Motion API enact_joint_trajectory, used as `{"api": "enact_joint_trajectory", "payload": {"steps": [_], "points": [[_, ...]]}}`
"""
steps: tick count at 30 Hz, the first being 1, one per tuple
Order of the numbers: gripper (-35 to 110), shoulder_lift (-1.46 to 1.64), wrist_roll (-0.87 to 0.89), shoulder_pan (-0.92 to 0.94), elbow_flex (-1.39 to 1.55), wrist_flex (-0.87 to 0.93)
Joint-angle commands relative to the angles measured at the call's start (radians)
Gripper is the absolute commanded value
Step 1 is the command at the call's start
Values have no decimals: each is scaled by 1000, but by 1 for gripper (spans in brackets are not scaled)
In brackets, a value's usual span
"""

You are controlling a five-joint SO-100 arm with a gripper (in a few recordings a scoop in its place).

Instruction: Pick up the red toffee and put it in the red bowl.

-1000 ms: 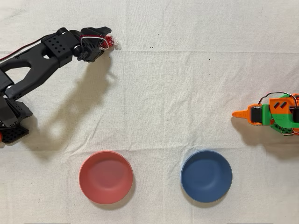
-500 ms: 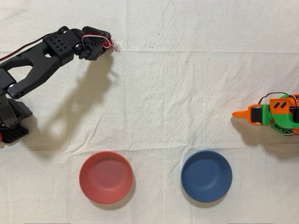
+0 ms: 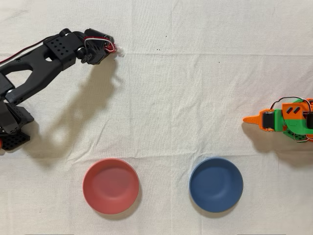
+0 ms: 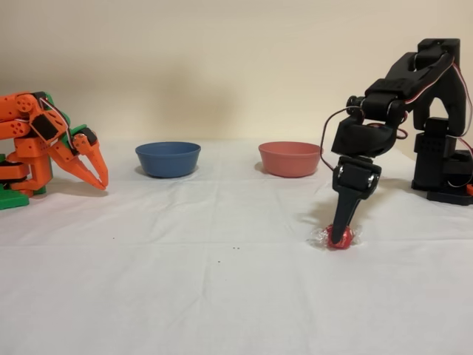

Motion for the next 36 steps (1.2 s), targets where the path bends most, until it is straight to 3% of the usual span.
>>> {"api": "enact_joint_trajectory", "payload": {"steps": [1,18,36], "points": [[6,209,-18,28,29,54],[7,635,-103,258,74,341],[8,769,-298,779,-11,443]]}}
